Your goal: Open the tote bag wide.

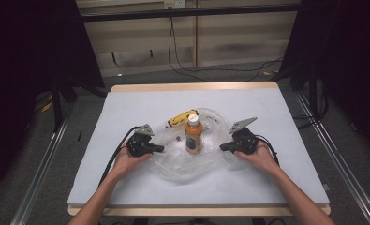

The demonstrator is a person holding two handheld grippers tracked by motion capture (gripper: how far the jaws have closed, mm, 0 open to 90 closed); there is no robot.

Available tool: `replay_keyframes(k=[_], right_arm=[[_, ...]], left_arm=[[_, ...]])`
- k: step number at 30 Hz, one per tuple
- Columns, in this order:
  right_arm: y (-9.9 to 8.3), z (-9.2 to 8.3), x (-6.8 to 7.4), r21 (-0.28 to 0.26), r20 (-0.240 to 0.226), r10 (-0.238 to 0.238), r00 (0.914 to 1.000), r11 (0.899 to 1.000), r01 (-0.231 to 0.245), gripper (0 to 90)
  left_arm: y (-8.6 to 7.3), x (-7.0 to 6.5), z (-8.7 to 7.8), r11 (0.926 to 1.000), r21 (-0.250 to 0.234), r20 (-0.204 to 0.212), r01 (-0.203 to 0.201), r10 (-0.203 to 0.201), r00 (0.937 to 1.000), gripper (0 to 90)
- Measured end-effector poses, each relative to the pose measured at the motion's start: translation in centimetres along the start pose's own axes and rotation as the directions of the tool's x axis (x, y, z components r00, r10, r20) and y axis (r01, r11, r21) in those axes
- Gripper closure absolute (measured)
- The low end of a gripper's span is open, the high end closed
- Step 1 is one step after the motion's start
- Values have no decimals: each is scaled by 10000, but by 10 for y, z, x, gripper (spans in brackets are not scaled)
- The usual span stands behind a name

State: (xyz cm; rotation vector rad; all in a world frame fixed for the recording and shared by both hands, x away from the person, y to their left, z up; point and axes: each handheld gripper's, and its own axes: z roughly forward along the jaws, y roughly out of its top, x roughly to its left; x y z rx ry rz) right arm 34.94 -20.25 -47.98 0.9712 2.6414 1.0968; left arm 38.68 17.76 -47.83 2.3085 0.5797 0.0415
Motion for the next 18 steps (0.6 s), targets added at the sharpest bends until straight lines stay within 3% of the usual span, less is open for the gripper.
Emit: replay_keyframes(k=[6, 10, 12, 13, 15, 18], right_arm=[[-2, -2, 3, -33, 161, -21, 9999, 10000, 21, 900], [-2, -6, 3, -768, 207, 130, 9997, 9970, -114, 900], [-1, -10, 4, -1177, 220, 252, 9994, 9928, -224, 900], [-1, -10, 4, -1177, 220, 252, 9994, 9928, -224, 900], [2, -16, 5, -1684, 352, 363, 9987, 9853, -299, 900], [4, -23, 8, -2160, 534, 401, 9978, 9760, -277, 900]], left_arm=[[1, -2, 1, 9999, -125, 130, 30, -28, 9999, 900], [1, -1, -2, 9984, -502, 233, 244, -232, 9995, 900], [1, -2, -6, 9953, -916, 456, 300, -259, 9986, 900], [2, -3, -9, 9939, -1053, 364, 335, -298, 9989, 900], [4, -6, -13, 9908, -1316, 429, 322, -267, 9987, 900], [6, -11, -25, 9788, -2038, 103, 202, -185, 9998, 900]])
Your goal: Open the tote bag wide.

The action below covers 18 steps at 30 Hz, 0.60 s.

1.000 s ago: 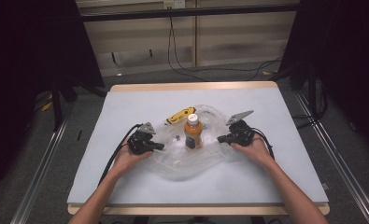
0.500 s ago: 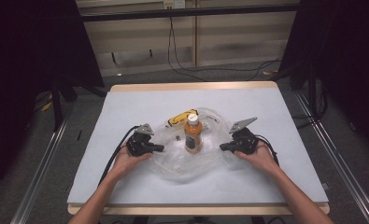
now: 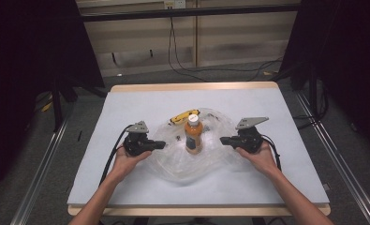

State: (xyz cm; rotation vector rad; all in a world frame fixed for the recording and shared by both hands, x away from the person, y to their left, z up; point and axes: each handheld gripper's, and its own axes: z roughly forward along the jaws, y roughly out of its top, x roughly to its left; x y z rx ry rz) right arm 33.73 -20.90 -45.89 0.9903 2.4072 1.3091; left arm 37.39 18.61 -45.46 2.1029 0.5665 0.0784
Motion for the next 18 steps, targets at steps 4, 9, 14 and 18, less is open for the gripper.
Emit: replay_keyframes(k=[4, 9, 14, 18], right_arm=[[1, -9, 3, -570, 54, 56, 10000, 9984, -53, 900], [-1, -26, 10, -1450, 37, 420, 9991, 9886, -410, 702], [-1, -42, 19, -2239, 462, 324, 9984, 9744, -213, 390], [-5, -51, 22, -2693, 612, 347, 9975, 9629, -170, 238]], left_arm=[[3, -4, -9, 9978, -657, -126, -89, 81, 9999, 900], [6, -9, -22, 9914, -1304, -172, -97, 76, 9998, 792], [-2, -18, -33, 9802, -1974, -581, -143, 29, 9983, 503], [-4, -24, -42, 9701, -2425, -966, -83, -156, 9952, 341]])
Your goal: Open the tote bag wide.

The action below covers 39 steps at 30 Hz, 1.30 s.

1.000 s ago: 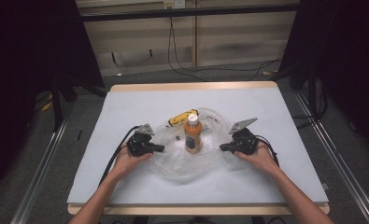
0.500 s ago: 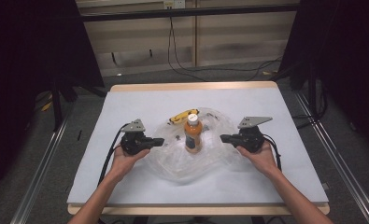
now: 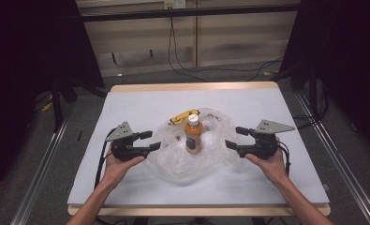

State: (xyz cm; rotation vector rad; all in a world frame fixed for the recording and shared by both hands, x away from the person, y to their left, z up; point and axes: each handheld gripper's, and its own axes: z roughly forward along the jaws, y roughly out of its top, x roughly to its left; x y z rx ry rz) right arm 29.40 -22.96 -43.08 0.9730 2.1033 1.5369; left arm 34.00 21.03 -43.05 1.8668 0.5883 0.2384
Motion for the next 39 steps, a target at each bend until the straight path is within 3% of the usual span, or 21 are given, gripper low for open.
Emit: replay_keyframes(k=[2, 3, 6, 10, 13, 16, 18, 19, 21, 22, 26, 29, 30, 33, 35, 36, 39], right_arm=[[-2, -6, 1, -153, 258, 105, 9996, 9998, -101, 146], [-3, -8, 2, -170, 352, 108, 9993, 9998, -102, 124], [-5, -14, 2, -210, 540, 173, 9984, 9996, -162, 57], [-10, -28, 4, -332, 813, 234, 9964, 9992, -207, 28], [-12, -38, 5, -356, 999, 435, 9940, 9986, -402, 26], [-17, -49, 4, -409, 1325, 649, 9891, 9974, -599, 26], [-18, -52, 4, -366, 1418, 699, 9874, 9972, -653, 27], [-23, -59, 4, -491, 1483, 1008, 9838, 9943, -945, 45], [-26, -61, 5, -561, 1422, 1157, 9830, 9925, -1087, 46], [-31, -66, 6, -506, 1643, 1101, 9802, 9934, -1031, 46], [-36, -72, 8, -375, 1750, 1096, 9784, 9938, -1046, 45], [-39, -82, 10, -556, 1979, 1082, 9742, 9935, -991, 44], [-41, -89, 11, -863, 2006, 1179, 9726, 9910, -1023, 44], [-43, -94, 12, -976, 2138, 1302, 9682, 9890, -1114, 44], [-46, -94, 13, -853, 2248, 1229, 9666, 9907, -1061, 46], [-47, -94, 13, -791, 2307, 1216, 9654, 9912, -1060, 46], [-48, -93, 13, -736, 2271, 1162, 9669, 9921, -1019, 49]], left_arm=[[0, -2, -3, 10000, -17, -260, -45, 44, 9997, 274], [-1, -3, -4, 9998, -180, -153, 26, -29, 9999, 239], [-3, -6, -8, 10000, -15, -373, -96, 96, 9993, 180], [-9, -10, -18, 9998, 194, -605, -46, 57, 9982, 76], [-12, -11, -25, 10000, 62, -779, -68, 73, 9969, 69], [-18, -12, -34, 9994, -212, -820, 263, -280, 9962, 42], [-22, -14, -40, 9997, -145, -872, 215, -227, 9959, 37], [-24, -17, -45, 9994, -30, -1028, 349, -350, 9941, 27], [-25, -19, -48, 9990, -61, -1080, 436, -440, 9932, 19], [-28, -21, -51, 9984, -191, -1152, 536, -555, 9918, 18], [-36, -26, -59, 9985, -63, -1356, 551, -554, 9892, 18], [-44, -30, -65, 9984, -130, -1535, 547, -561, 9866, 19], [-50, -29, -69, 9988, -210, -1655, 433, -462, 9851, 20], [-54, -27, -74, 9995, -126, -1730, 292, -309, 9844, 21], [-57, -25, -78, 9990, -234, -2019, 394, -433, 9785, 18], [-58, -23, -79, 9984, -324, -1859, 460, -513, 9812, 18], [-57, -24, -80, 9988, -415, -2080, 247, -328, 9776, 18]])
